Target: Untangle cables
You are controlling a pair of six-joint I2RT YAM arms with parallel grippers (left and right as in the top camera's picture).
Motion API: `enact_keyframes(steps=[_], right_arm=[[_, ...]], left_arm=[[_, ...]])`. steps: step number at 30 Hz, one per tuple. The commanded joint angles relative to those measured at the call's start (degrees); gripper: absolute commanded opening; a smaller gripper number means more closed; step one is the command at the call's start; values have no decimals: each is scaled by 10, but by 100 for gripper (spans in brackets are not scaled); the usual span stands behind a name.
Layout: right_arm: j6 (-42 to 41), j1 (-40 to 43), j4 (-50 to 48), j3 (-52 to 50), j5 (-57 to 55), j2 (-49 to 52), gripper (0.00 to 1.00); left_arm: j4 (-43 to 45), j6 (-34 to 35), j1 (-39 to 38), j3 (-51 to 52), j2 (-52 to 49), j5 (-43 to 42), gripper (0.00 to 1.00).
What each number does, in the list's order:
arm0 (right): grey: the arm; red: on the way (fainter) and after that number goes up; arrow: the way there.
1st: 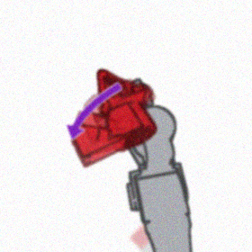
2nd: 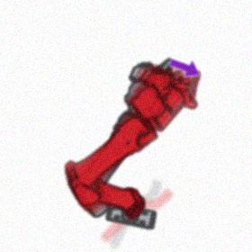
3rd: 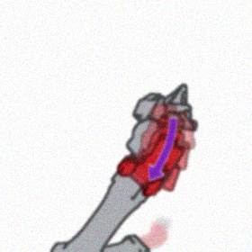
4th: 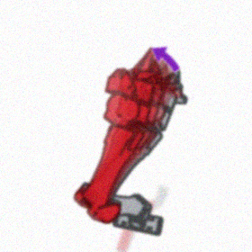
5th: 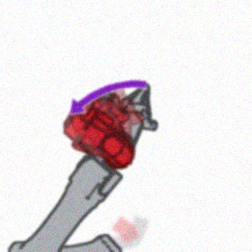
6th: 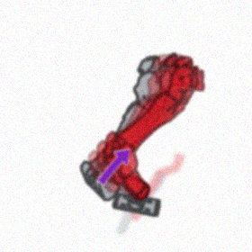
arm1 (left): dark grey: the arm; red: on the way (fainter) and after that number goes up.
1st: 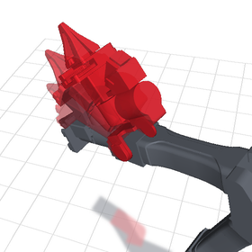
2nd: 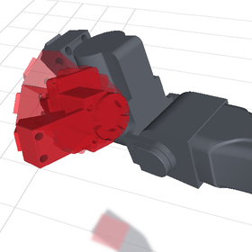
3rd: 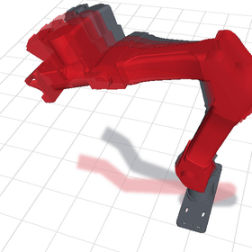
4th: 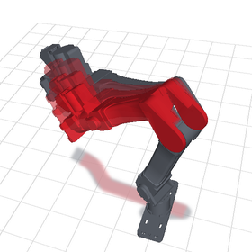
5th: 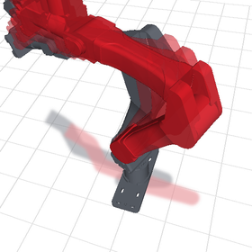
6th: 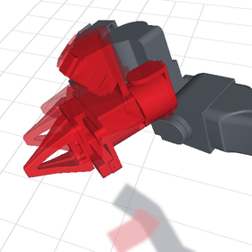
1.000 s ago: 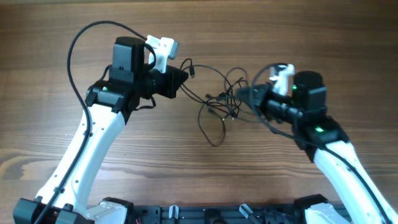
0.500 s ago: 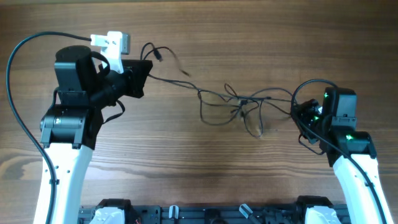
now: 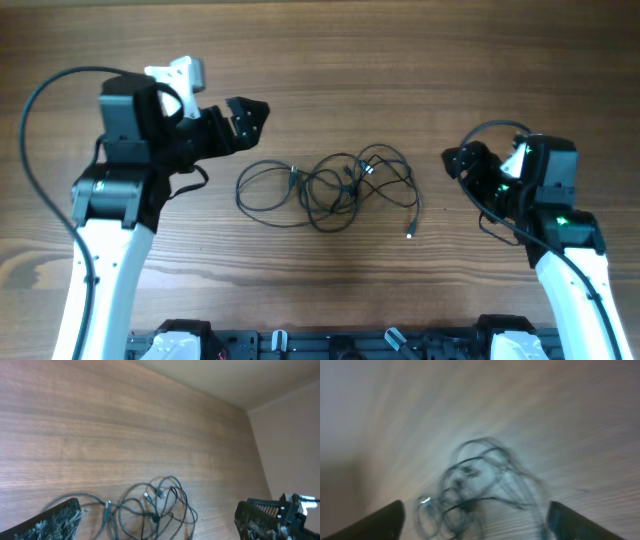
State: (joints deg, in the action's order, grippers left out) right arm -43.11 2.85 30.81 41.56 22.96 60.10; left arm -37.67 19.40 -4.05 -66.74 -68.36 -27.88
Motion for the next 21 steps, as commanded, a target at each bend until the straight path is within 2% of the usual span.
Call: enact_keyframes(steps=[1, 2, 3, 5, 7, 9, 10, 13, 18, 21], right_arm=[[3, -50, -50, 1, 123, 3, 80], [-24, -78, -64, 1, 116, 10, 80], [-42, -112, -74, 1, 109, 25, 80], [-77, -173, -95, 1, 110, 62, 80], [-89, -253, -142, 1, 109, 124, 78], [-120, -301, -182, 1, 67, 185, 68], [-143, -309, -186, 1, 46, 204, 66], [-172, -323, -217, 1, 22, 243, 66], [-226, -342, -298, 1, -27, 268, 65], [-231, -342, -294, 1, -69, 268, 63]], left_arm=[[3, 12, -31, 1, -49, 3, 100], [7, 13, -32, 1, -60, 5, 100], [9, 50, -30, 1, -68, 36, 100], [5, 145, -13, 1, -69, 153, 100], [5, 180, 15, 1, -68, 169, 100], [-15, 181, 30, 1, -68, 175, 100], [-31, 181, 35, 1, -68, 198, 100], [-79, 182, 50, 1, -68, 292, 100], [-88, 182, 65, 1, -68, 294, 100], [-98, 182, 65, 1, -68, 294, 100]])
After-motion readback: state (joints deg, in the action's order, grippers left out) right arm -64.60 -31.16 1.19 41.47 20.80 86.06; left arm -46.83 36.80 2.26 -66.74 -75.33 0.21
